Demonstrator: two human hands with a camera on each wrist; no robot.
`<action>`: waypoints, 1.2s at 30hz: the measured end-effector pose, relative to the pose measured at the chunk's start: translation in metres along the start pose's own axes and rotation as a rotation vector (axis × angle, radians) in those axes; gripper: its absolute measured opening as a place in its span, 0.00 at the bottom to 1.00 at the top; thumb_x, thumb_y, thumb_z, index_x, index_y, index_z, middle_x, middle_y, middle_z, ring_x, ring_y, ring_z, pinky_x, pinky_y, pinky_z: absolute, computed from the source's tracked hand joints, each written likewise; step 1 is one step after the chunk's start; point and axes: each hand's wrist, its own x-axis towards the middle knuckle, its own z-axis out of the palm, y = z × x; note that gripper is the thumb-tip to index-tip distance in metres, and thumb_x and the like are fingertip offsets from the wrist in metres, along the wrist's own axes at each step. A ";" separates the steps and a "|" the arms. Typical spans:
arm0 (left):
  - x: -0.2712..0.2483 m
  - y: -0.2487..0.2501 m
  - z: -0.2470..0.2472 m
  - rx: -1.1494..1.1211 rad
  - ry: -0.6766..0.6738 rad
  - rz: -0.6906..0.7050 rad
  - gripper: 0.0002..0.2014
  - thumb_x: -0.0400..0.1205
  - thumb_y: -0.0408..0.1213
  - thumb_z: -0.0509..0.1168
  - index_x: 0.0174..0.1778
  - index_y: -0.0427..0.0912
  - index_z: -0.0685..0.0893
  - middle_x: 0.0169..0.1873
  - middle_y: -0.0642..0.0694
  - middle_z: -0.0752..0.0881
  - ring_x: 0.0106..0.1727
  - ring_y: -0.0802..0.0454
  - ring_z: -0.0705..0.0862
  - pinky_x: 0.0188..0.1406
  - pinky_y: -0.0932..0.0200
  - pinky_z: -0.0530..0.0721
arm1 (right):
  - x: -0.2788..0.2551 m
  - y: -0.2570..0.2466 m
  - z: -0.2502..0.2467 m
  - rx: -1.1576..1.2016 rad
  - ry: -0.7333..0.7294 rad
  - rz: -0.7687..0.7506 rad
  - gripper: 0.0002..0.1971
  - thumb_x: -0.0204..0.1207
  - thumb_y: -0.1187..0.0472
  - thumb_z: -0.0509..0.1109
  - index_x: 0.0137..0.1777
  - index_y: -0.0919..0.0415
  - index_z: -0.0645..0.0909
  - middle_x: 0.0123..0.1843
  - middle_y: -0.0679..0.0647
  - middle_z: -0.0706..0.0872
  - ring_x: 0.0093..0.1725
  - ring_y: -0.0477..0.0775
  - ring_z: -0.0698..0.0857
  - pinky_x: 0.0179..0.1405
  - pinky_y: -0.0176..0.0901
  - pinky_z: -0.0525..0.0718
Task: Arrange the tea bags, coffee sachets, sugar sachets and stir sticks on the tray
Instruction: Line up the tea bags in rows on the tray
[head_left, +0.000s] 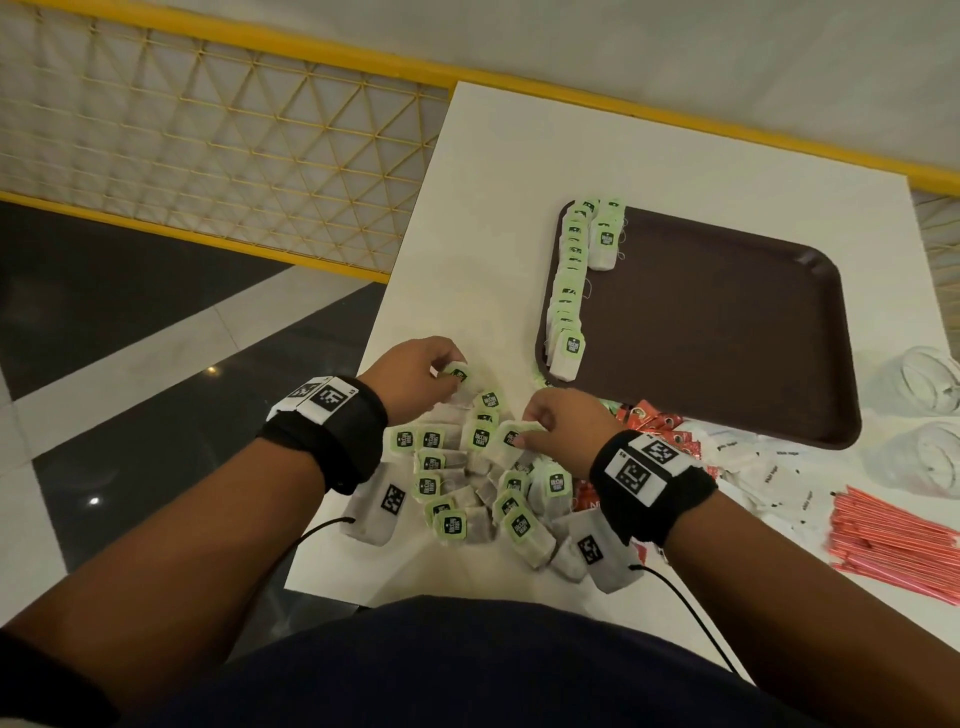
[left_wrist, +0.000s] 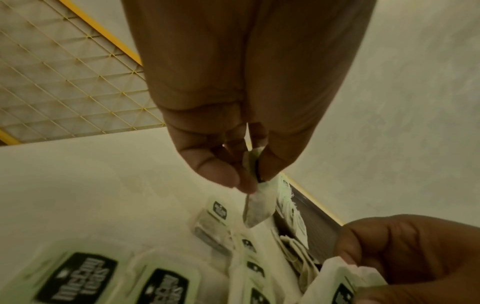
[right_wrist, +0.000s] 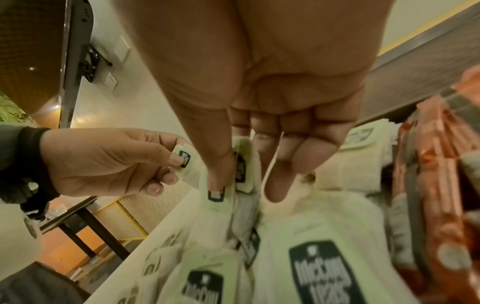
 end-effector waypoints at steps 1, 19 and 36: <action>0.002 0.003 0.000 -0.005 0.007 0.018 0.03 0.81 0.33 0.68 0.48 0.44 0.83 0.40 0.51 0.84 0.39 0.52 0.83 0.37 0.60 0.81 | 0.000 0.002 -0.004 0.019 0.020 -0.027 0.10 0.74 0.51 0.76 0.47 0.52 0.79 0.37 0.45 0.76 0.39 0.49 0.77 0.30 0.37 0.68; 0.058 0.081 0.029 -0.833 -0.255 -0.087 0.03 0.83 0.37 0.63 0.50 0.42 0.79 0.51 0.38 0.79 0.50 0.39 0.84 0.50 0.42 0.88 | 0.013 0.014 -0.105 0.307 0.183 -0.261 0.09 0.71 0.62 0.80 0.51 0.55 0.89 0.47 0.48 0.90 0.45 0.44 0.87 0.49 0.39 0.83; 0.123 0.092 0.047 -0.904 -0.116 -0.043 0.14 0.85 0.29 0.64 0.65 0.41 0.70 0.67 0.35 0.80 0.61 0.43 0.85 0.49 0.51 0.89 | 0.071 0.066 -0.109 0.901 0.262 0.089 0.07 0.76 0.64 0.76 0.49 0.67 0.83 0.44 0.63 0.90 0.37 0.49 0.86 0.34 0.36 0.84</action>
